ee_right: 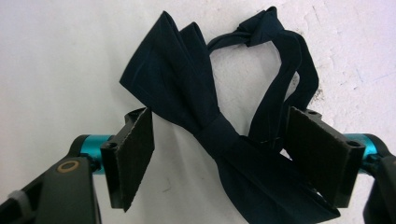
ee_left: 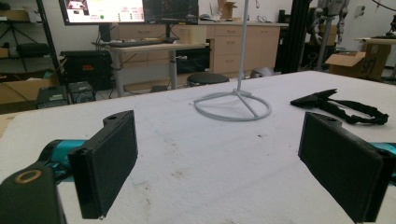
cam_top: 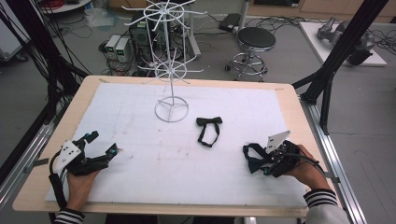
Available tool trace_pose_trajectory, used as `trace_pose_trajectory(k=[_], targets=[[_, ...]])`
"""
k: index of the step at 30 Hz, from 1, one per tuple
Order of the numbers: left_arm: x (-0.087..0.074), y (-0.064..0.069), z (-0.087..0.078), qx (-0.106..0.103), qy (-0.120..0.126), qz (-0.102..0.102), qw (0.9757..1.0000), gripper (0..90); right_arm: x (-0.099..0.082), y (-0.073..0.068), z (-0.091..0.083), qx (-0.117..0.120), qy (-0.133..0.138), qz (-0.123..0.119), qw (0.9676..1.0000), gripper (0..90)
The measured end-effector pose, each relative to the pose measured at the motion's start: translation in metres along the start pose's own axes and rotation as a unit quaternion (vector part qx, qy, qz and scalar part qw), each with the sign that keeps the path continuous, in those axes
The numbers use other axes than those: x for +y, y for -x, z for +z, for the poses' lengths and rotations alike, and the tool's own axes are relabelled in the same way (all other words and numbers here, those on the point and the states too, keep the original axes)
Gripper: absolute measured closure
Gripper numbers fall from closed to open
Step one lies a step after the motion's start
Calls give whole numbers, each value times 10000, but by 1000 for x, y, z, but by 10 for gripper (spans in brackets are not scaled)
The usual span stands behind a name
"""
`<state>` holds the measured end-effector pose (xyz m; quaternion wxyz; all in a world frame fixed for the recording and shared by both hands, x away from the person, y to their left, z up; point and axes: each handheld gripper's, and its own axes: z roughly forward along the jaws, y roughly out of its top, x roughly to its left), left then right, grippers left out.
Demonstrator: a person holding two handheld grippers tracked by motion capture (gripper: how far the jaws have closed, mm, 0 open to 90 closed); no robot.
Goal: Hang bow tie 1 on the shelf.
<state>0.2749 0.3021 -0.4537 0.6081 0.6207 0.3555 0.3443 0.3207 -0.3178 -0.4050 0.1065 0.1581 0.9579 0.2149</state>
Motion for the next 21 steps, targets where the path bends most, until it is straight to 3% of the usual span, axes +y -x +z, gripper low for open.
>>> trace_pose_trajectory(k=[7, 14, 19, 21], targets=[[0, 0, 0, 3, 0, -1, 10000, 122, 2, 0, 2, -33, -130, -223, 9997, 344], [0, 0, 0, -1, -5, 1, 10000, 122, 1, 2, 3, 116, -178, -134, 9997, 444], [0, 0, 0, 0, -8, 2, 10000, 122, 1, 2, 1, 124, -153, -238, 9995, 546], [0, 0, 0, 2, -2, -6, 10000, 122, 2, 1, 3, 103, -276, -291, 9991, 563]])
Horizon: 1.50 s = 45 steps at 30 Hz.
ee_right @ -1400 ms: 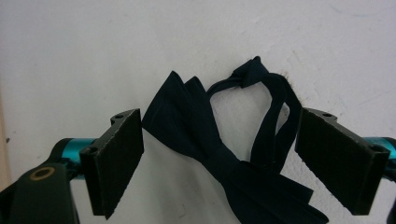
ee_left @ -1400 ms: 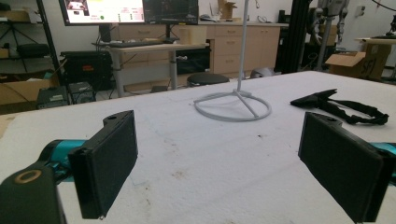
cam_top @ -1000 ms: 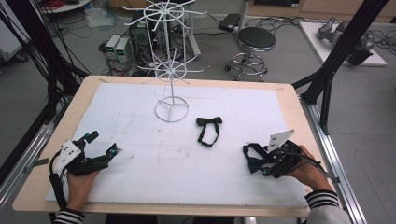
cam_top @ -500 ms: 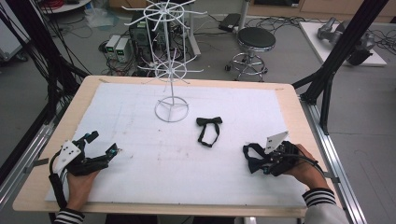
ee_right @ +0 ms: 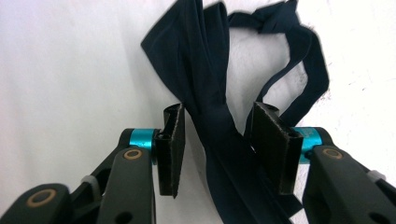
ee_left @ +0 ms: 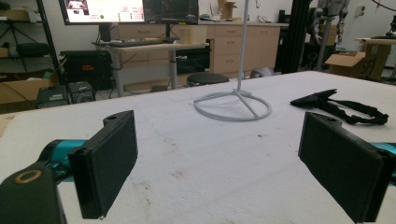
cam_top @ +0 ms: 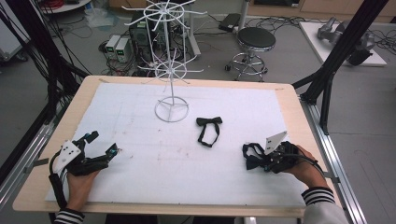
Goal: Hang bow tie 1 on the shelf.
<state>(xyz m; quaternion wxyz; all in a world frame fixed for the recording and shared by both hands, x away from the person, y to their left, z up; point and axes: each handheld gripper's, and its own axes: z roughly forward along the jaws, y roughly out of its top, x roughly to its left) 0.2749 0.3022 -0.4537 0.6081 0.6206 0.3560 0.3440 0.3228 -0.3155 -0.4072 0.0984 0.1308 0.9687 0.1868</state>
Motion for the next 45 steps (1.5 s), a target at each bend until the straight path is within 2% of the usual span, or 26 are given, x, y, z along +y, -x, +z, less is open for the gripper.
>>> trace_pose_trajectory(k=[4, 7, 8, 12, 15, 20, 22, 25, 30, 35, 40, 45], targets=[[0, 0, 0, 2, 4, 1, 10000, 123, 2, -1, 0, -44, -39, -200, 9998, 660], [0, 0, 0, 0, -11, 2, 10000, 122, 2, -2, 0, -86, -42, -292, 9995, 685], [0, 0, 0, -1, -13, 2, 10000, 123, 3, -2, -1, -81, -36, -295, 9995, 728], [0, 0, 0, 3, -1, 1, 10000, 123, 4, -2, -1, -113, -38, -328, 9994, 751], [0, 0, 0, -2, -9, 3, 10000, 123, 3, -2, -3, -128, 21, -259, 9996, 756], [0, 0, 0, -1, -12, 3, 10000, 123, 2, -1, -13, -183, 421, -71, 9989, 759], [0, 0, 0, 8, -3, -4, 10000, 123, 0, 0, -17, -187, 640, 73, 9977, 760], [0, 0, 0, 4, -7, -5, 10000, 123, 0, 1, -19, -212, 758, 177, 9967, 760], [0, 0, 0, -4, -7, 0, 10000, 123, -1, 4, -26, -219, 1201, 460, 9915, 760], [0, 0, 0, 5, -6, -5, 10000, 123, -1, 6, -28, -236, 1449, 671, 9869, 760], [0, 0, 0, 6, -1, -4, 10000, 123, -2, 7, -32, -219, 1788, 1005, 9785, 760], [0, 0, 0, 3, -7, 0, 10000, 123, -2, 8, -35, -250, 2066, 1168, 9711, 759]])
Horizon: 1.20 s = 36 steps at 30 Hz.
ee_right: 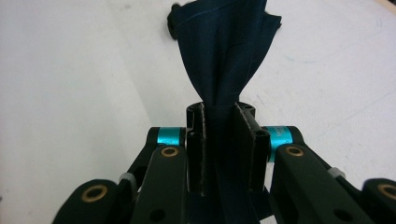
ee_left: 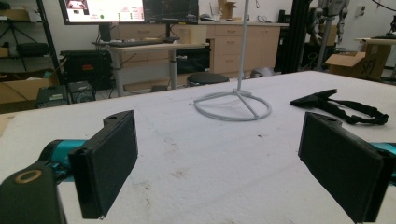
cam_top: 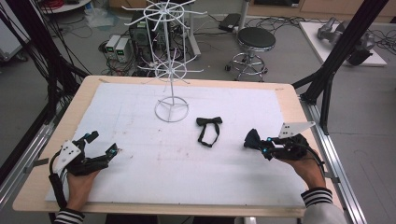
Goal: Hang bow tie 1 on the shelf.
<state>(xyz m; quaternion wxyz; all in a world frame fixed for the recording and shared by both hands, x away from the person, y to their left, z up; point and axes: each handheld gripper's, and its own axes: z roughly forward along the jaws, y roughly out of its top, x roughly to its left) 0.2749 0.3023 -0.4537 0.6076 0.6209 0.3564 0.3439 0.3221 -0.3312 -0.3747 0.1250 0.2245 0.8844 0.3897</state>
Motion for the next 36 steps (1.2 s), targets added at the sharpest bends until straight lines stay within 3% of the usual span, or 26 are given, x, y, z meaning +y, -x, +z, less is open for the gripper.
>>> trace_pose_trajectory(k=[5, 13, 15, 20, 22, 36], targets=[[0, 0, 0, 4, 6, 0, 10000, 123, 3, 2, -2, -41, 376, 273, 9989, 759], [0, 0, 0, 3, 14, -4, 10000, 123, 11, 1, -1, -59, 885, 683, 9937, 758], [0, 0, 0, -3, 11, 2, 10000, 123, 12, 0, 0, -51, 990, 791, 9919, 758], [0, 0, 0, 2, 13, 0, 10000, 123, 17, 1, 2, -98, 1355, 1174, 9838, 758], [0, 0, 0, -3, 12, 3, 10000, 123, 19, 0, 2, -94, 1441, 1232, 9818, 758], [0, 0, 0, -7, 13, 2, 10000, 123, 44, -2, 11, -108, 1708, 1258, 9772, 757]])
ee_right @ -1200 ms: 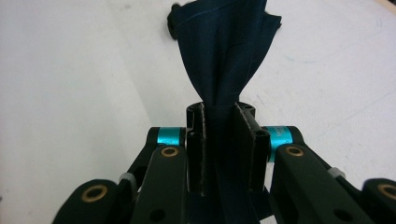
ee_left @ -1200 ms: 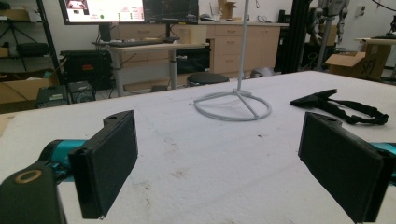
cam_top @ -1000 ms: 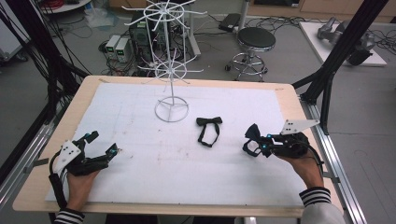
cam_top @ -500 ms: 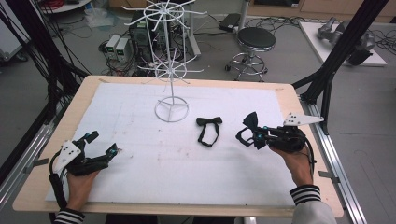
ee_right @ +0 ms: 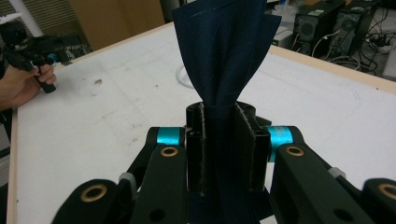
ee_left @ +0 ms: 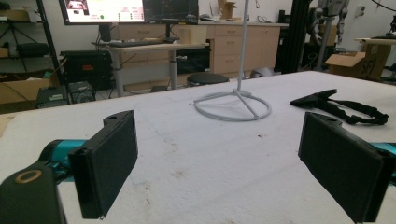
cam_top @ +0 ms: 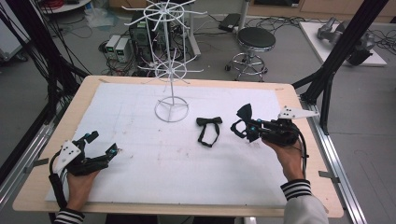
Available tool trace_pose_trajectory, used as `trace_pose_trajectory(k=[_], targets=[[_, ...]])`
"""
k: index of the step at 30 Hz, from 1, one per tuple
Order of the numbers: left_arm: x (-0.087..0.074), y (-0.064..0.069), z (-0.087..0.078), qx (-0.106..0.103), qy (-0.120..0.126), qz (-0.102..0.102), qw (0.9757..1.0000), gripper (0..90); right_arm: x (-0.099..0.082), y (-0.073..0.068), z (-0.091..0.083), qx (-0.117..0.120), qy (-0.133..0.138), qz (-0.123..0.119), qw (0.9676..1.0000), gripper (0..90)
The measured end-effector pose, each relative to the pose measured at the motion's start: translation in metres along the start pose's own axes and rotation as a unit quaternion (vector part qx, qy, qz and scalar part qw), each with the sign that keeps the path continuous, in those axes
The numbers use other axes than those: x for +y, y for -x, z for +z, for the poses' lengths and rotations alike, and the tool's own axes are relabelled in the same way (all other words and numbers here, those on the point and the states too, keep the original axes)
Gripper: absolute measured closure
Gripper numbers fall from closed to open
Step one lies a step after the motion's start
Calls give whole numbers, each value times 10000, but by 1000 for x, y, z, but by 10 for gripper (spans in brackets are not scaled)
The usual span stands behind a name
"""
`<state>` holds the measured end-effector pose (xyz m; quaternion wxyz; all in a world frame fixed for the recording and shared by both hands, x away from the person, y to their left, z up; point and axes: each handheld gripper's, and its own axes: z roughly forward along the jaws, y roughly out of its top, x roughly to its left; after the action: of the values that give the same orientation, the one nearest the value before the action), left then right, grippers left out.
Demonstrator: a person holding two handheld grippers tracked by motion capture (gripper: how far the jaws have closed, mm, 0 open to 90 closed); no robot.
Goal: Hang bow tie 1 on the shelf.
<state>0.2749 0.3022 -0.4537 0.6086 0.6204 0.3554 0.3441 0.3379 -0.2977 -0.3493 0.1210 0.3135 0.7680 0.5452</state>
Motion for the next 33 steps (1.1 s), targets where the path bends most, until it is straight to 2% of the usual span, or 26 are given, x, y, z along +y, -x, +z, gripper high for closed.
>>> trace_pose_trajectory(k=[12, 21, 26, 33], targets=[[0, 0, 0, 5, -4, -18, 10000, 123, 17, -5, 12, -84, 293, -97, 9995, 757], [0, 0, 0, 3, -4, -27, 10000, 123, 36, -11, 26, -159, 503, -79, 9986, 756], [0, -1, 0, -3, -6, -31, 10000, 123, 47, -11, 34, -290, 540, -68, 9981, 756], [0, -1, 0, -6, -10, -29, 10000, 123, 57, -11, 46, -343, 629, -4, 9974, 756]])
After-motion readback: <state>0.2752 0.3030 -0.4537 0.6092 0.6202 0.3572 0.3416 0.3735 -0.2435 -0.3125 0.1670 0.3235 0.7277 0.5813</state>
